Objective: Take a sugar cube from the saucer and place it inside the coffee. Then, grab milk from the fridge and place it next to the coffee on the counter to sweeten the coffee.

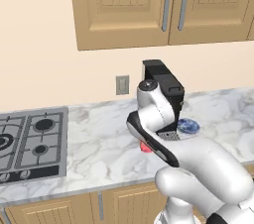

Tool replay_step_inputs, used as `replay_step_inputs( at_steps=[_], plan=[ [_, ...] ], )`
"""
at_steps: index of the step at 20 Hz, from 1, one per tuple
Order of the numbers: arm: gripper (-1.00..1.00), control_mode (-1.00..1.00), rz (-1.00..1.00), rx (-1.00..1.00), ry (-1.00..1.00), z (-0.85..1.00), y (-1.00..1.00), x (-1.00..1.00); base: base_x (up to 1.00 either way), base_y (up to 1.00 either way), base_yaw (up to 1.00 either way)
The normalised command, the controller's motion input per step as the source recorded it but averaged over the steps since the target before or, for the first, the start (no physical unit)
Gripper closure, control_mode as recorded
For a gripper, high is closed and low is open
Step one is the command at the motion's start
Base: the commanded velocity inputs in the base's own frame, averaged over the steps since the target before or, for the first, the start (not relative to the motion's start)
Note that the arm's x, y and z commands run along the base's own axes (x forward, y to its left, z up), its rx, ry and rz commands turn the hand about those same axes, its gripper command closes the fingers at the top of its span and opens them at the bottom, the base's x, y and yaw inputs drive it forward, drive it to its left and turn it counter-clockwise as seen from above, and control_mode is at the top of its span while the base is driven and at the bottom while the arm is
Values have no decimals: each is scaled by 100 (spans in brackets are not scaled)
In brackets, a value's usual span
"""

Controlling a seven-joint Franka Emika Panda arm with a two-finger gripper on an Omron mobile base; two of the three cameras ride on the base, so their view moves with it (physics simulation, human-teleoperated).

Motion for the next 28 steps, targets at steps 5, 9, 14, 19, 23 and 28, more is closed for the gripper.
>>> replay_step_inputs(
  at_steps=[5,9,14,19,23,28],
  plan=[
    [-100,-100,-22,23,-29,51,0,-78,0,0,0],
    [-100,-100,-22,16,-31,61,-1,-70,0,0,0],
    [-100,-100,-17,10,-17,80,-2,-46,0,0,0],
    [-100,-100,-9,18,-2,78,-20,-24,0,0,0],
    [-100,-100,0,28,-1,56,-57,-21,0,0,0],
    [-100,-100,0,15,0,14,-35,-9,0,0,0]
  ],
)
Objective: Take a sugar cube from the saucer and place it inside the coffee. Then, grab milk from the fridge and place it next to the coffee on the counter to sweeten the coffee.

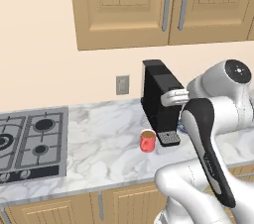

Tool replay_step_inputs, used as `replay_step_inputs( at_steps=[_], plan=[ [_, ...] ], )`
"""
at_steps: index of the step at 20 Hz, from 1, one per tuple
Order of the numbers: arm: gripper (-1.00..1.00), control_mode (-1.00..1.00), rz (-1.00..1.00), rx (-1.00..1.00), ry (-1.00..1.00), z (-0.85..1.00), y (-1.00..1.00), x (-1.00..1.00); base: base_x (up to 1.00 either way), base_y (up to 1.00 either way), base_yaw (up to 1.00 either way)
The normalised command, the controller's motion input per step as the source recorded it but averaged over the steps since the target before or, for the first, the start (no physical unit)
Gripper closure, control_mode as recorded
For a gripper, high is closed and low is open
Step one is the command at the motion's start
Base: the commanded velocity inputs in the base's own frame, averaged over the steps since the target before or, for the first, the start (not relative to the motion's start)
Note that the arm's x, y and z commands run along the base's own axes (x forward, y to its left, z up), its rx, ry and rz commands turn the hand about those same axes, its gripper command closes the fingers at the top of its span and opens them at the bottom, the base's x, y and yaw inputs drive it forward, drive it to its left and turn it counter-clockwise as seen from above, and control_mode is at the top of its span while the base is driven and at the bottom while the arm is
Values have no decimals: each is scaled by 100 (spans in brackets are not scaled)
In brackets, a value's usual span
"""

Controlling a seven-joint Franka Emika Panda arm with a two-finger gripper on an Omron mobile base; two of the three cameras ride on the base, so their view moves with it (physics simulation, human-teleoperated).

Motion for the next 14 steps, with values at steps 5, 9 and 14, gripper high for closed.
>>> replay_step_inputs(
  at_steps=[5,9,14],
  plan=[
    [-100,100,0,0,0,0,0,0,-13,0,0],
    [-100,100,0,0,0,0,0,0,-78,0,13],
    [-100,100,0,0,0,0,0,0,-77,0,20]
  ],
)
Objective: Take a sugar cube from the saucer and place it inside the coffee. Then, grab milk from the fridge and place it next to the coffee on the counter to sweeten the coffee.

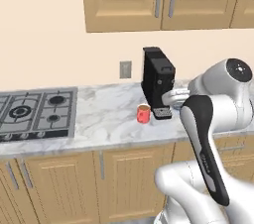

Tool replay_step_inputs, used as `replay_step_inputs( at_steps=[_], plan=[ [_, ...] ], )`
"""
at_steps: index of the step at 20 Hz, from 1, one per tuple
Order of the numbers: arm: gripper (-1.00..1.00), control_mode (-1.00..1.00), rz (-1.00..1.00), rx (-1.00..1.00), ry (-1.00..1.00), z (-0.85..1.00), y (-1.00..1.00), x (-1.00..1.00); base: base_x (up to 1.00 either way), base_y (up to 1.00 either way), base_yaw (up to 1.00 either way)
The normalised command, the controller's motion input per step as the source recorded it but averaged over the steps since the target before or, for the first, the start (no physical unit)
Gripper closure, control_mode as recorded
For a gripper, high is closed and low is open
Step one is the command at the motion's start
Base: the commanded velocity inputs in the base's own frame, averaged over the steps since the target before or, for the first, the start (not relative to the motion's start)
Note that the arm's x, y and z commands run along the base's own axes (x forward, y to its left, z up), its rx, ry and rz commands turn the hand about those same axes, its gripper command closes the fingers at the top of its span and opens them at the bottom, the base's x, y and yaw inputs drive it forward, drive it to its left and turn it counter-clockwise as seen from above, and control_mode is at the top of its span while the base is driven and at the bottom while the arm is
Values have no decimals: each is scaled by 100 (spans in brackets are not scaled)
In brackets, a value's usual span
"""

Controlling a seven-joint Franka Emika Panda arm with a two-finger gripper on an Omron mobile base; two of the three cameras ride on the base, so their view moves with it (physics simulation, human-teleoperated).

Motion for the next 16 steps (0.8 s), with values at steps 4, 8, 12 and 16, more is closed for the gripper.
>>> replay_step_inputs(
  at_steps=[4,8,12,16],
  plan=[
    [-100,100,0,0,0,0,0,0,-47,4,44],
    [-100,100,0,0,0,0,0,0,-26,16,90],
    [-100,100,0,0,0,0,0,0,-8,8,100],
    [-100,100,0,0,0,0,0,0,-5,5,100]
  ],
)
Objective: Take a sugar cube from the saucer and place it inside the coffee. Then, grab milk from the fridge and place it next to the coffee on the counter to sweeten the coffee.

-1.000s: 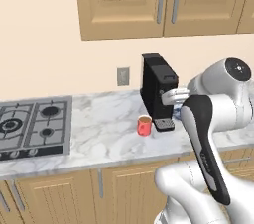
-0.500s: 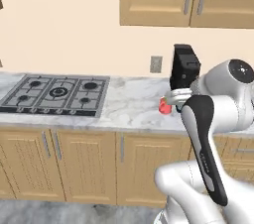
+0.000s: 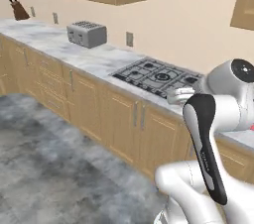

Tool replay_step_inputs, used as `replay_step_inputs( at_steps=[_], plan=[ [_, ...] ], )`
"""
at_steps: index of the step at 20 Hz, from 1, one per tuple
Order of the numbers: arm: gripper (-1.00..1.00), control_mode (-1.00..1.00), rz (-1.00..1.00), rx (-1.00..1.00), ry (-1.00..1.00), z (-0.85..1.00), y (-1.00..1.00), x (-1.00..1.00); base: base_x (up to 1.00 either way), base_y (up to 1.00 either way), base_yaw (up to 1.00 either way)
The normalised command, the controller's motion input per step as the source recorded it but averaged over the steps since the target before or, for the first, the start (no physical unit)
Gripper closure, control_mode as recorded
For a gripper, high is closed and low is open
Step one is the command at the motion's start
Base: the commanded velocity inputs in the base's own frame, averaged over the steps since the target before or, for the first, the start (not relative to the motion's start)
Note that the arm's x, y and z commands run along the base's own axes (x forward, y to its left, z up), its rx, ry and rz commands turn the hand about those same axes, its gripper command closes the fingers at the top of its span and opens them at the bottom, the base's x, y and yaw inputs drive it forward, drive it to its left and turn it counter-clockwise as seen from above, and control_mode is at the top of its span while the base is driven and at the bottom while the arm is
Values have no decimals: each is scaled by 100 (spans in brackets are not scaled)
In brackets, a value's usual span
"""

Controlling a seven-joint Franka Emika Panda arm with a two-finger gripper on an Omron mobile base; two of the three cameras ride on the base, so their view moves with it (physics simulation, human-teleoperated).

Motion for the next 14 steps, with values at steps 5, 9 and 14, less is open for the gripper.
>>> replay_step_inputs(
  at_steps=[5,9,14],
  plan=[
    [-100,100,0,0,0,0,0,0,0,29,83],
    [-100,100,0,0,0,0,0,0,5,36,60],
    [-100,100,0,0,0,0,0,0,37,38,40]
  ],
)
